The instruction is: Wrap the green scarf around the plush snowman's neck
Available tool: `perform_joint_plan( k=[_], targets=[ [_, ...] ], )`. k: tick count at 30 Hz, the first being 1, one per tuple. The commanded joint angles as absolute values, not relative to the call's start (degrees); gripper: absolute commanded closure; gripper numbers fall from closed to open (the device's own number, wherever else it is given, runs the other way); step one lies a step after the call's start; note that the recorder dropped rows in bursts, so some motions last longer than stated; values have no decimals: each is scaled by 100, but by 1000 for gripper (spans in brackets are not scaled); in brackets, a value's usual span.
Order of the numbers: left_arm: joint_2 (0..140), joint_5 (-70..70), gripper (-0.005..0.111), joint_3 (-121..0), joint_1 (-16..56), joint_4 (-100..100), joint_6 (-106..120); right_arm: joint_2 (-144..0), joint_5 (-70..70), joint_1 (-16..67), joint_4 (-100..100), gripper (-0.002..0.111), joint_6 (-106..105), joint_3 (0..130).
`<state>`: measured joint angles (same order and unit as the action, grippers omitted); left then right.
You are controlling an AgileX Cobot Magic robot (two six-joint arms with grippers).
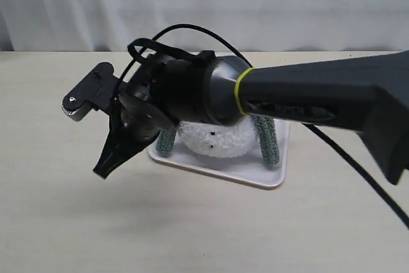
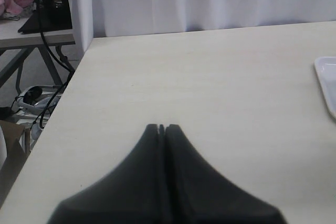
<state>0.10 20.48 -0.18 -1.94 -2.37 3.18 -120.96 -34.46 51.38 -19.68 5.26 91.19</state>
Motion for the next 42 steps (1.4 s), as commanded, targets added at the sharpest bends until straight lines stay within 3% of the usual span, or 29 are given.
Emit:
perform_joint_plan(
  k=[1,10,23,34,42],
  targets=[
    [0,1982,107,0,-201,-226,299,-12576,-4329,5053,-2016,104,700,10091],
    [0,1982,107,0,-201,-226,299,-13734,-6002,4599,-1632,104,1204,11903],
    [0,1982,107,0,-201,-226,299,-14185,-5639,4610,-856,104,210,11927],
    [0,1982,107,0,-201,-226,299,-14212,-6740,4621,-729,104,-233,11927],
    [0,1982,107,0,-201,-226,299,-13943,-6996,5459,-1387,104,-368,11927]
  ],
)
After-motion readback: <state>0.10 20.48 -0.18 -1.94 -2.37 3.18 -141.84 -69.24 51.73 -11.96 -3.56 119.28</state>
